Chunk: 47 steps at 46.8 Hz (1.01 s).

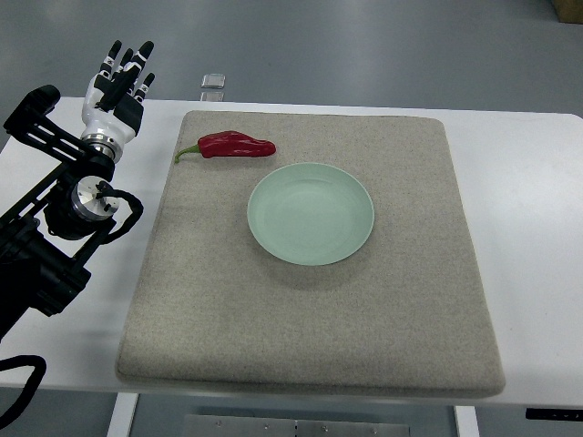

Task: Place red pepper on plate with left hand
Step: 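Raise the left hand and open its fingers above the mat edge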

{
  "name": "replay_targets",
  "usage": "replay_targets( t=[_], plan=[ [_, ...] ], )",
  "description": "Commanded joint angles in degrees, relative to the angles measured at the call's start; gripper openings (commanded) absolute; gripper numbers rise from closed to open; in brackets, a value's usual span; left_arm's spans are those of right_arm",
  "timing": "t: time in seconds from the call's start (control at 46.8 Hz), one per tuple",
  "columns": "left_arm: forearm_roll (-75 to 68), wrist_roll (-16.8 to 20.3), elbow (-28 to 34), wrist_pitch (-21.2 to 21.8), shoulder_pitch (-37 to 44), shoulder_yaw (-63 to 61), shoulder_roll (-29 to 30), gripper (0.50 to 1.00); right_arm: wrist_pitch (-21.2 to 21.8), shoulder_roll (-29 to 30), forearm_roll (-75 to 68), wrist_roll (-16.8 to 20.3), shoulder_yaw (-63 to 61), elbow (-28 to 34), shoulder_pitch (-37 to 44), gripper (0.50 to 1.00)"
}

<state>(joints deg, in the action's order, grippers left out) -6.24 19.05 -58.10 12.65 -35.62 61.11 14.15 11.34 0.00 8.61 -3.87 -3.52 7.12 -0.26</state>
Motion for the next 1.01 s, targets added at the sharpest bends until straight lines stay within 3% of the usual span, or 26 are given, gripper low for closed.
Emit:
replay_targets(
  t=[0.0,0.984],
  plan=[
    [0.0,0.0,0.1,0.0,-0.2,-0.1,0.0,0.996,0.0,0.0,0.0,0.0,0.0,0.0,0.0,0.932],
    [-0.3,0.0,1.8,-0.5,-1.9,-0.6,0.3,0.992,0.0,0.0,0.0,0.0,0.0,0.0,0.0,0.932]
  ],
)
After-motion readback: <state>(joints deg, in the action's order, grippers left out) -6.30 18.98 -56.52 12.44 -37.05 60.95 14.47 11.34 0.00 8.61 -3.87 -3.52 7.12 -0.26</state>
